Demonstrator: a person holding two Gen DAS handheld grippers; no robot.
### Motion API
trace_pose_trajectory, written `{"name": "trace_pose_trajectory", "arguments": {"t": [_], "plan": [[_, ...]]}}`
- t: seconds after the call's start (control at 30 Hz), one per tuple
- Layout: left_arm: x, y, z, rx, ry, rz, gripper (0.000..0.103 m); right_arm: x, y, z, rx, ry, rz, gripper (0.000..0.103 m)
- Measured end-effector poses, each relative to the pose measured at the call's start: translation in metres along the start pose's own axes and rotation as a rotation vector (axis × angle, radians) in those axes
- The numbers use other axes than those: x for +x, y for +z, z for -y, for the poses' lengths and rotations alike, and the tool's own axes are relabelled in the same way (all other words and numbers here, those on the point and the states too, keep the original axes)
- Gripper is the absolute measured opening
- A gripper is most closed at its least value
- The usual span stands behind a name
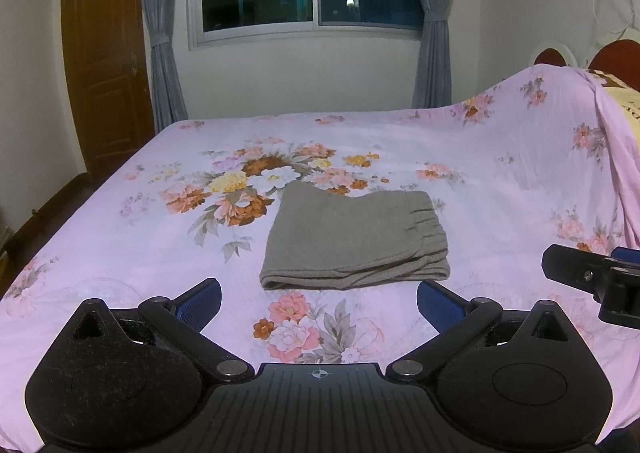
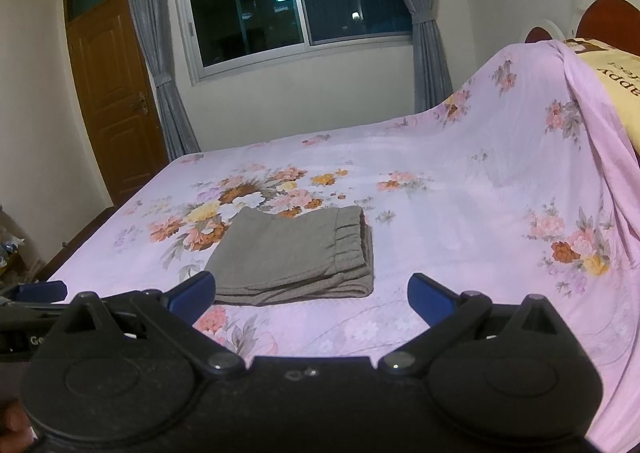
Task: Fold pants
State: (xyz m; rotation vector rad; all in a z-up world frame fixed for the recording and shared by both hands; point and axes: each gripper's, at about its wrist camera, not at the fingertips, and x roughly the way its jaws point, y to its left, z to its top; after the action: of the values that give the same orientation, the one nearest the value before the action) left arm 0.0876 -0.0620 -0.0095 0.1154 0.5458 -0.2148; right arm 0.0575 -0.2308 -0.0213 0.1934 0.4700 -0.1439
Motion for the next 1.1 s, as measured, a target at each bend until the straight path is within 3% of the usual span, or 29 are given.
{"name": "trace_pose_trajectory", "arguments": {"t": [0.87,1.1], "plan": [[0.022,0.003,0.006,0.008,-0.014,-0.037,0.103,0.018,0.000,0.002,0.005,0.004,-0.027,0.103],[0.032,0.009,0.011,0.015,-0.070,0.000,0.103,0.028,0.003,0.005,0.006,0.006,-0.028,0.103]]}}
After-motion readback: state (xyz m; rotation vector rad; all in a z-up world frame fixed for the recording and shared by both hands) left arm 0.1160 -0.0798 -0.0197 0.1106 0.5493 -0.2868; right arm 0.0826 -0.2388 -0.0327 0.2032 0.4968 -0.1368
